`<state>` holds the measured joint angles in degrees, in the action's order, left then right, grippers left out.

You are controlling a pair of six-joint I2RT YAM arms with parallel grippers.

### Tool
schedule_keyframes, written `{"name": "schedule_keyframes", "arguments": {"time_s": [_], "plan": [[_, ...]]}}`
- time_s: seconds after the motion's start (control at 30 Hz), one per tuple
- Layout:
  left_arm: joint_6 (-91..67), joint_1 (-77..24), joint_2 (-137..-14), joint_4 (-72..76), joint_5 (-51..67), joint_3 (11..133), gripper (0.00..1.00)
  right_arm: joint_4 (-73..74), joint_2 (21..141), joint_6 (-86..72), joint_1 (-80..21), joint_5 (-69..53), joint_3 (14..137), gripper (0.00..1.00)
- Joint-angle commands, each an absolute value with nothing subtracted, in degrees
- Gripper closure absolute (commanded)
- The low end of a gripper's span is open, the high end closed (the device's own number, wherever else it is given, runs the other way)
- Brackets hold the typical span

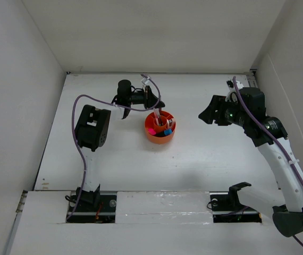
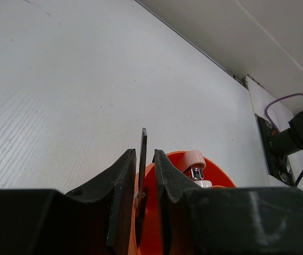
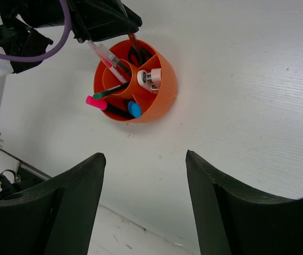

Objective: Sort the stationery into containers
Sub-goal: Place the scissors in the storage box, then reset both arms

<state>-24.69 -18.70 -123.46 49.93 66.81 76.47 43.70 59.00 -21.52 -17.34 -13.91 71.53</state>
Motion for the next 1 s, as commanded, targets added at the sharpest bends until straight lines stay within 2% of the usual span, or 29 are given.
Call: {"name": "schedule_keyframes", "arguments": {"time_s": [0.0,0.2,0.27,0.33,0.37,0.6,0.63,0.83,0.93,0.97], "plan": [[-20.66,-18.98,-118.04,48.70,66.88,75.24,0.83,42.45,58.89,-20.65,-17.84,-13.36,73.92,0.32],[-19.95,-18.98,-114.18,48.07,64.43,74.18,0.79,42.45,58.89,-20.65,-18.37,-13.36,73.92,0.32],[-22.14,-18.46,-112.51,50.08,63.73,73.48,0.62,41.93,58.89,-20.65,-18.37,-13.36,73.92,0.32],[-23.81,-17.84,-111.97,51.85,63.20,72.95,0.57,41.92,58.89,-20.65,-18.37,-13.36,73.92,0.32],[-24.95,-17.32,-111.36,51.86,63.19,72.95,0.43,41.92,58.89,-20.65,-18.37,-13.36,73.92,0.32],[-24.44,-16.71,-110.74,49.49,59.51,74.61,0.34,41.92,58.89,-20.65,-18.37,-13.89,73.92,0.32],[-24.43,-16.70,-110.74,48.35,57.85,75.14,0.01,41.92,58.89,-20.65,-18.37,-13.89,73.92,0.32],[-24.96,-15.56,-106.54,43.34,47.58,77.34,0.00,42.79,59.41,-20.65,-18.37,-10.29,76.37,0.32],[-25.49,-14.16,-102.50,30.98,36.34,81.64,0.00,46.75,60.64,-18.81,-18.37,-4.94,82.07,0.24],[-25.49,-13.37,-98.83,24.15,33.51,82.87,0.00,47.98,61.60,-16.98,-18.37,-3.70,83.83,0.15]]}}
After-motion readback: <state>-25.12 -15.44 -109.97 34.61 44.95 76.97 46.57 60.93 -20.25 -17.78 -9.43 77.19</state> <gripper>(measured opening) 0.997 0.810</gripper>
